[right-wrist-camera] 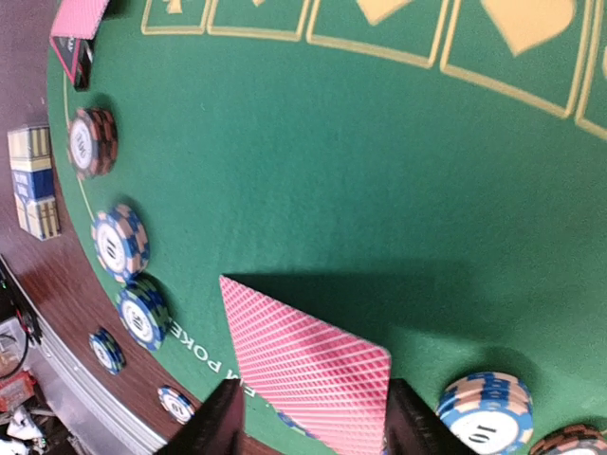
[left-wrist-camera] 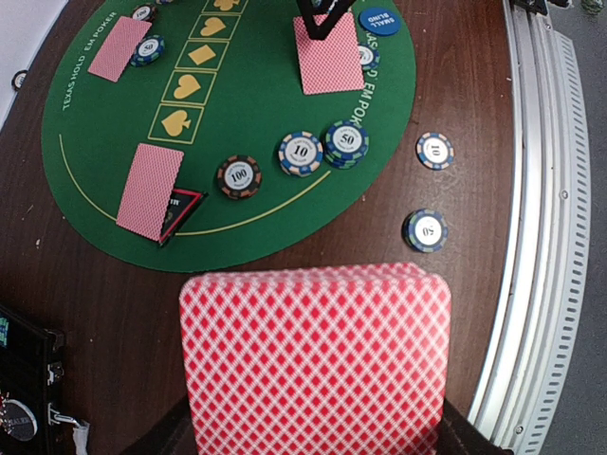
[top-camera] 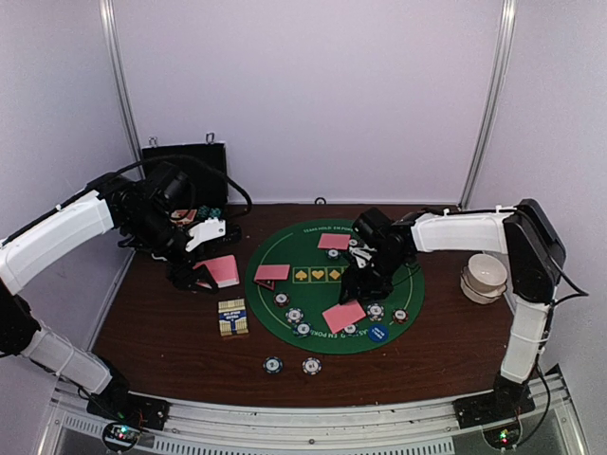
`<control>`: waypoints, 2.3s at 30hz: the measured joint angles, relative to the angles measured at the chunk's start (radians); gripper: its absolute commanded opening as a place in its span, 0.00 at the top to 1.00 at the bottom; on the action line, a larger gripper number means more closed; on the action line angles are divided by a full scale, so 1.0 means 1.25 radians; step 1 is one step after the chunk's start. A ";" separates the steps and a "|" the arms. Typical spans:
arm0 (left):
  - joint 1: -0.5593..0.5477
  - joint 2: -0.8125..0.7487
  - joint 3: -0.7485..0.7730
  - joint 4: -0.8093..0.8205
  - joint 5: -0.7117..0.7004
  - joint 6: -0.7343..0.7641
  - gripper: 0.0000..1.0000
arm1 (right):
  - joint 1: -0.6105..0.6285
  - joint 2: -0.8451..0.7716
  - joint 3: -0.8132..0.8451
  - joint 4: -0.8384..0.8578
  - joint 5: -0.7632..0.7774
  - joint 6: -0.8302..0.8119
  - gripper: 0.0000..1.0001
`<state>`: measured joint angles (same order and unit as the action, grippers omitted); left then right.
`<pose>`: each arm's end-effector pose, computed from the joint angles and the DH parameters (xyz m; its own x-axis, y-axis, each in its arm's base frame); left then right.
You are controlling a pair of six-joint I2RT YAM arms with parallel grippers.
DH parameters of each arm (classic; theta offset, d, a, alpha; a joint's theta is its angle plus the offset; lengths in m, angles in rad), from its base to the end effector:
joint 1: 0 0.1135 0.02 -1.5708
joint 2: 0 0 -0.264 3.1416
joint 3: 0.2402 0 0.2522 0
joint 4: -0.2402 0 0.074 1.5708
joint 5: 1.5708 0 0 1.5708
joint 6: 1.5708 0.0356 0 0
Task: Distribute texas hold em gaming equipment
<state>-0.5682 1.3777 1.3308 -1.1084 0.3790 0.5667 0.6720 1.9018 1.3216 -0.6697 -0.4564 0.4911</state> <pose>0.2121 -0.1510 0.3231 -0.3146 0.7926 -0.5223 0.9420 0.3285 -0.0689 0.2853 0.2470 0.1785 -0.9697 -0.2305 -0.0809 -0.2385 0.8218 0.5175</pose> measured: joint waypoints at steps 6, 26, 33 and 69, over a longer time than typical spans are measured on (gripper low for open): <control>0.000 0.000 0.000 0.000 0.000 0.000 1.00 | 0.000 -0.057 0.041 -0.015 0.035 0.011 0.17; 0.000 0.000 0.000 0.000 0.002 -0.010 1.00 | 0.172 -0.099 0.060 0.470 -0.146 0.397 0.01; 0.000 0.000 0.000 0.000 0.002 -0.010 1.00 | 0.212 -0.009 0.086 0.589 -0.178 0.490 0.01; 0.002 -0.002 0.001 0.004 0.008 -0.013 1.00 | 0.265 0.211 0.300 0.715 -0.257 0.628 0.20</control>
<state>-0.5663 1.3746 1.3319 -1.1038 0.3893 0.5503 1.0027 2.1662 1.6962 0.2241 -0.7780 1.2762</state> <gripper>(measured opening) 0.666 0.817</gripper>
